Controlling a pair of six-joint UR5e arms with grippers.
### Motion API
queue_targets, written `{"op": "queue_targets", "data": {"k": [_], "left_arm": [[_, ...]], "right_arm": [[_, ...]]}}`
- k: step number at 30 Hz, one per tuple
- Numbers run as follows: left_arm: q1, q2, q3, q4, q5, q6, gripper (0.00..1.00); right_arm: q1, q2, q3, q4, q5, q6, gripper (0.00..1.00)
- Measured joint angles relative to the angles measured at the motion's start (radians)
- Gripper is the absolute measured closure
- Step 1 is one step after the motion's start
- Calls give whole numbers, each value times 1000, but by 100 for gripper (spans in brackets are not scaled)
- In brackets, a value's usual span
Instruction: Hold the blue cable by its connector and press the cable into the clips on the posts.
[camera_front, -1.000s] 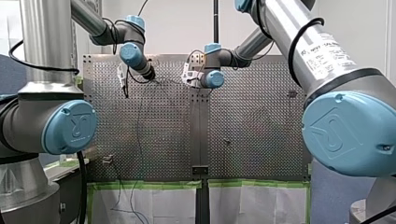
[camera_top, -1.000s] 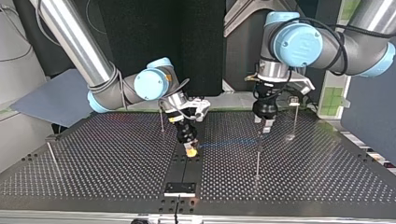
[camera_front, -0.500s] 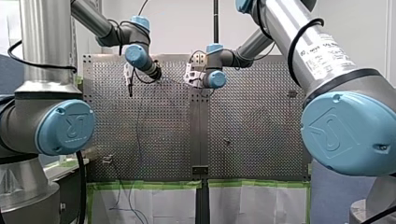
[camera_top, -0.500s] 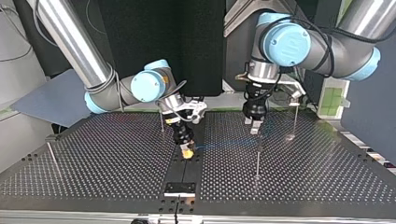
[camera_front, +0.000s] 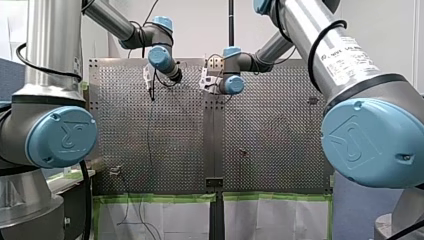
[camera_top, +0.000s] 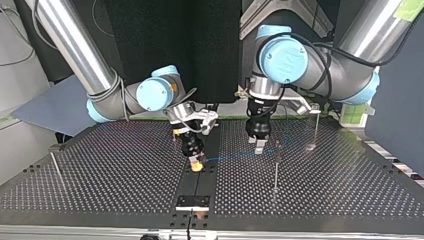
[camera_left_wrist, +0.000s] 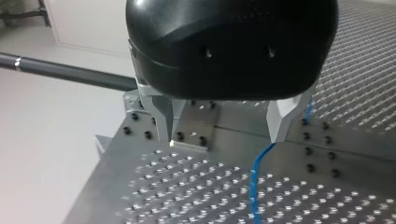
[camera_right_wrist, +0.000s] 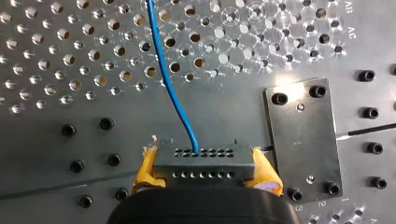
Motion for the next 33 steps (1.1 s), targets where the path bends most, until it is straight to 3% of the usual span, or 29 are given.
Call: {"op": "queue_targets", "data": {"k": [11,21,33], "left_arm": [[14,-51,15,13,-5,0,0],[22,-64,16,52,-10,-2,0],[23,-113,18,83,-50,-3,0]], "right_arm": [[-5,0,0,-1,0,1,100],[-11,0,0,-4,0,1,100],[-13,0,0,-7,-6,2,100]]}}
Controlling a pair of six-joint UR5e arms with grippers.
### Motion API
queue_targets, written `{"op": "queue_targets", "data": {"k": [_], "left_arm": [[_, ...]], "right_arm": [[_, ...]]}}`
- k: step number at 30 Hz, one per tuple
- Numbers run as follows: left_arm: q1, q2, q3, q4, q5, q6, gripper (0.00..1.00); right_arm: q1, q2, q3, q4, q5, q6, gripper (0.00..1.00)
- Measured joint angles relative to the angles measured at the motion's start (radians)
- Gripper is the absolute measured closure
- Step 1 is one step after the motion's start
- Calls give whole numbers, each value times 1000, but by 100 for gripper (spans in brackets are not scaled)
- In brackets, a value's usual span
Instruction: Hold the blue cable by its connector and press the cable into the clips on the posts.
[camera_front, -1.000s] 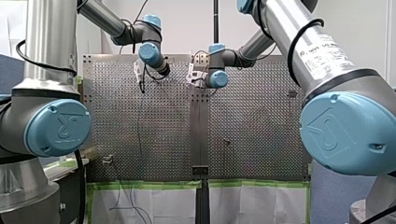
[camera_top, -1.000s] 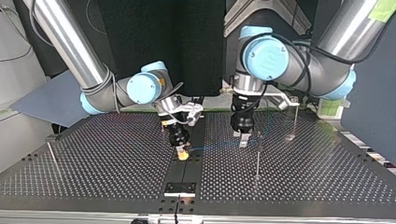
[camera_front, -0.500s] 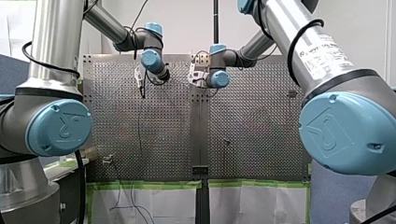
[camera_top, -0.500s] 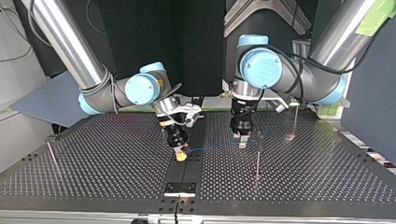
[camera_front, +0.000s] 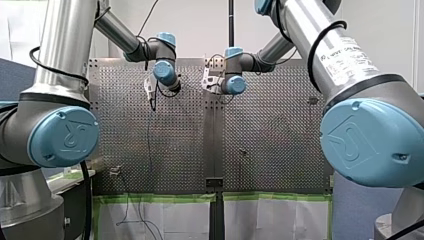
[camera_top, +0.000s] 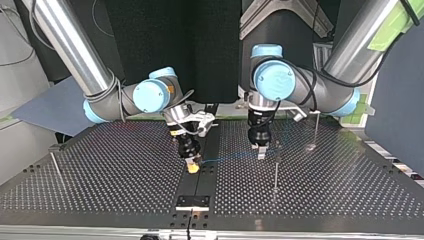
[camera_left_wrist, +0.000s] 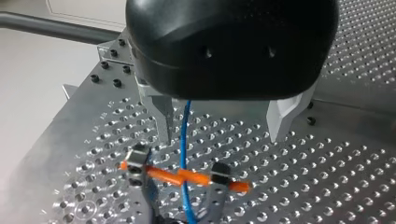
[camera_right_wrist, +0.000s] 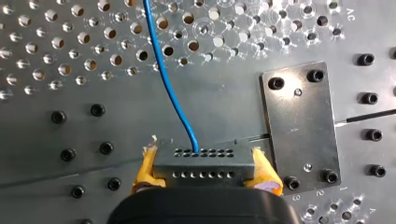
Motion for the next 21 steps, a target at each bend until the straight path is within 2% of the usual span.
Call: {"op": "queue_targets", "data": {"k": [14,21], "left_arm": [[-3,-1,69,4,-5,3,0],[1,-1,78,3,-7,4,0]], "right_arm": [[2,0,0,0,-11,2,100],[5,0,0,2,-12,4,100]]}}
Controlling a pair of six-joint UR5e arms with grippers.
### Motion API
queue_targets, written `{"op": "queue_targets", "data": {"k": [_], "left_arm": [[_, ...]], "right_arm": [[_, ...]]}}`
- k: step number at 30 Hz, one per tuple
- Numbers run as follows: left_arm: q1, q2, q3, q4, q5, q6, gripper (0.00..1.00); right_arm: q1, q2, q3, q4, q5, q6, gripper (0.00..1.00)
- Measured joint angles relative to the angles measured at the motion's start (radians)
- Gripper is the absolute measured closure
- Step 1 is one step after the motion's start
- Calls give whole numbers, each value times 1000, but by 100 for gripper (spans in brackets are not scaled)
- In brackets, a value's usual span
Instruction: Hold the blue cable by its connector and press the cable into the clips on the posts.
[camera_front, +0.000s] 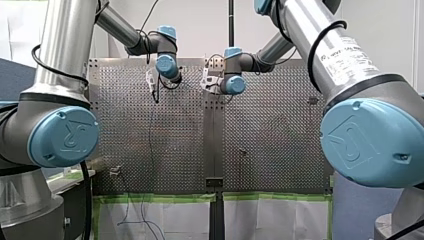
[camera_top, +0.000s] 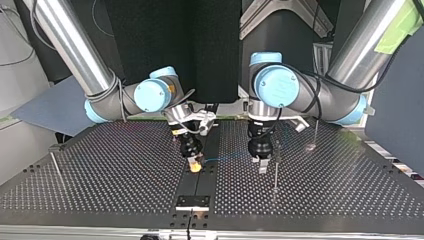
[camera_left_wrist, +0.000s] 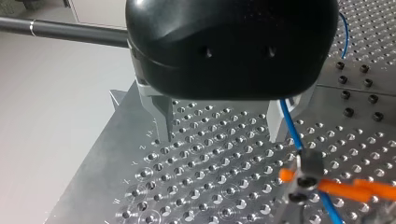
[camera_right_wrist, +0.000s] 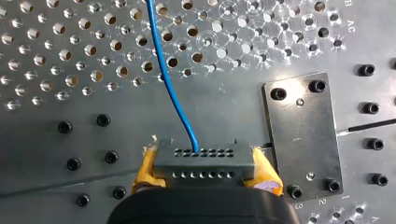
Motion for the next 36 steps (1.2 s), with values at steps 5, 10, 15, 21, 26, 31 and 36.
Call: {"op": "queue_targets", "data": {"k": [5,10,15,21,26,31,36], "left_arm": [[0,0,0,3,-3,4,0],[0,0,0,23,-21,14,0],[-1,0,0,46,-35,25,9],[-7,0,1,74,-60,39,80],[-12,0,0,82,-63,41,100],[-16,0,0,83,-56,39,100],[-19,0,0,80,-54,36,100]], "right_arm": [[0,0,0,0,0,0,100],[0,0,0,0,0,0,100],[-3,1,0,0,0,0,100],[-4,1,0,-2,0,2,100],[-4,1,1,-1,0,2,100],[-4,1,1,0,0,2,100],[-3,1,1,3,0,2,100]]}}
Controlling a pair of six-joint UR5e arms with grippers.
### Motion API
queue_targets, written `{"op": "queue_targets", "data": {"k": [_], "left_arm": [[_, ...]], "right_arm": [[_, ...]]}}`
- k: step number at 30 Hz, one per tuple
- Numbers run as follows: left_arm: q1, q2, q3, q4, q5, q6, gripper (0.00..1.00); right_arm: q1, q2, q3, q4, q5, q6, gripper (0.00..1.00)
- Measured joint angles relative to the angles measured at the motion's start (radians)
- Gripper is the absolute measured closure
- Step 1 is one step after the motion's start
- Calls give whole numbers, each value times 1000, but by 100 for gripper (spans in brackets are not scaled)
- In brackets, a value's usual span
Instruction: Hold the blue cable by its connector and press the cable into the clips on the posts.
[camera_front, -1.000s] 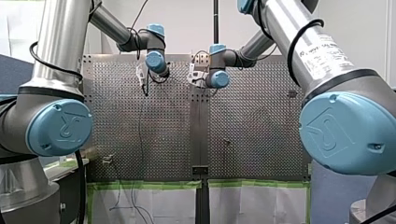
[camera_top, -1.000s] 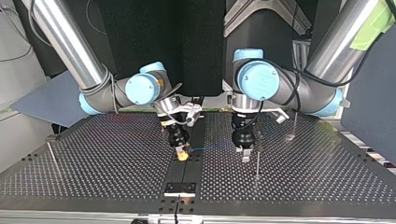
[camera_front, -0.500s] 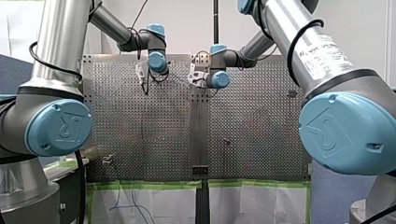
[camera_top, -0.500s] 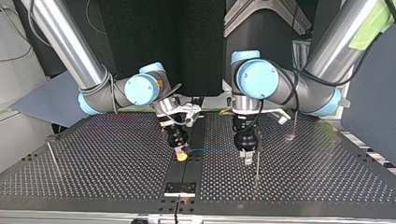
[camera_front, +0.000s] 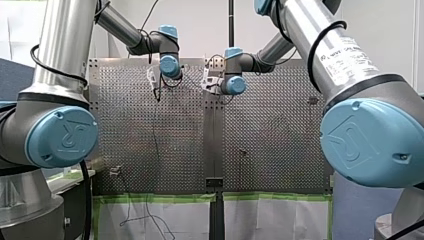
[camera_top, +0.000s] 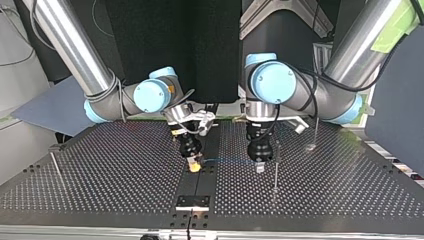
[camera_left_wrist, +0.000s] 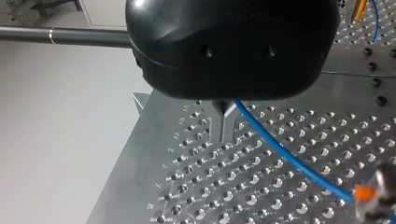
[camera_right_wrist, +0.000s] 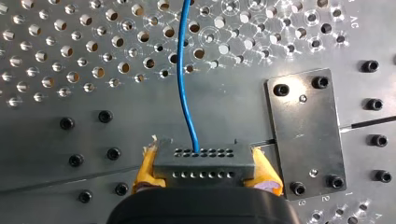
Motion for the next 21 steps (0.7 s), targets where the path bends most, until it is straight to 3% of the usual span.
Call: {"op": "queue_targets", "data": {"k": [7,13,21], "left_arm": [[-8,-6,0,-5,3,-2,100],[-39,-53,0,-30,-4,12,100],[-104,-119,-1,-44,-56,13,100]], "right_arm": [[-6,0,14,18,0,-1,100],[-13,-1,27,72,4,-13,100],[-31,-14,99,101,48,-25,100]]}}
